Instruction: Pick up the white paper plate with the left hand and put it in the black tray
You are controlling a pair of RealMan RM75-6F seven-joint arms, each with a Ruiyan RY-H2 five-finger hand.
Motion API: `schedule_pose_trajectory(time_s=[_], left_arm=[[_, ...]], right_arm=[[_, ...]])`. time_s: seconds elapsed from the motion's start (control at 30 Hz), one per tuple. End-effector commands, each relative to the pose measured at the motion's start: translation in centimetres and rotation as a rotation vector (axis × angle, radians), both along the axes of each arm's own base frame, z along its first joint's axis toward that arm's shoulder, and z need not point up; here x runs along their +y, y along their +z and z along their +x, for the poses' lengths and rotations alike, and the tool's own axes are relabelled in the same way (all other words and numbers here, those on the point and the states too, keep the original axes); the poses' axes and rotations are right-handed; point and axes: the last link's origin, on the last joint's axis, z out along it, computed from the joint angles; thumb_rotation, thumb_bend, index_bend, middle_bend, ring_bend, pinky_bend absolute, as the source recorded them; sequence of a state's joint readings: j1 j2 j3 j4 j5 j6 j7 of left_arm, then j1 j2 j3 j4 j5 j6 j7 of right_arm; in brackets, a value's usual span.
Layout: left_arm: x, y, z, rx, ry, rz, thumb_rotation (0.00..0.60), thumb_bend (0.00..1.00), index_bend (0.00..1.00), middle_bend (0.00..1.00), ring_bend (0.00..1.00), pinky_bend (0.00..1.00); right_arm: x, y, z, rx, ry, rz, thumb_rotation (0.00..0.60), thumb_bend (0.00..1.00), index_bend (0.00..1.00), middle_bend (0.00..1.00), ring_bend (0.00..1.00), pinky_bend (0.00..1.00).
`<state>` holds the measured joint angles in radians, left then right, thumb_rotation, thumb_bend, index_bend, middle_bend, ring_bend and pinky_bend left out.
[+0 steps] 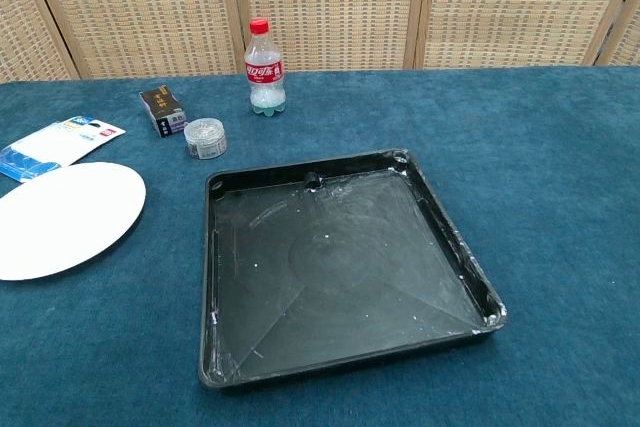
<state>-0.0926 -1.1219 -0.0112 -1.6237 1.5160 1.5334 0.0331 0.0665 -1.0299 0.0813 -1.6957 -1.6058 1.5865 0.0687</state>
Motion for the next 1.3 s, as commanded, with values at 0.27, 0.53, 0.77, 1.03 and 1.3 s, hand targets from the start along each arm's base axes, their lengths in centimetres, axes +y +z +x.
schedule_pose_trajectory(time_s=[0.27,0.53,0.77,1.03,1.3], left_arm=[[0.6,-1.2,-0.6,0.014,0.008,-0.043,0.600,0.00,0.00,0.00,0.00,0.00],[4.3,-10.2,-2.5,-0.121,0.028,-0.196,0.600,0.14,0.05,0.00,0.00,0.00],[5.0,-13.4,-3.1,-0.161,0.003,-0.150,0.600,0.34,0.30,0.00,0.00,0.00],[5.5,-14.6,-3.0,-0.145,0.011,-0.174,0.600,0.37,0.31,0.00,0.00,0.00],[4.8,-15.7,-3.1,-0.164,0.013,-0.200,0.600,0.37,0.31,0.00,0.00,0.00]], right_arm=[[0.0,0.1,0.0,-0.014,-0.007,0.018,0.600,0.00,0.00,0.00,0.00,0.00],[0.0,0.2,0.1,-0.026,-0.003,0.025,0.600,0.00,0.00,0.00,0.00,0.00],[-0.2,0.7,-0.2,-0.054,-0.011,0.022,0.600,0.00,0.00,0.00,0.00,0.00],[-0.2,1.0,-0.3,-0.068,-0.010,0.026,0.600,0.00,0.00,0.00,0.00,0.00],[-0.2,0.9,-0.3,-0.064,-0.010,0.031,0.600,0.00,0.00,0.00,0.00,0.00]])
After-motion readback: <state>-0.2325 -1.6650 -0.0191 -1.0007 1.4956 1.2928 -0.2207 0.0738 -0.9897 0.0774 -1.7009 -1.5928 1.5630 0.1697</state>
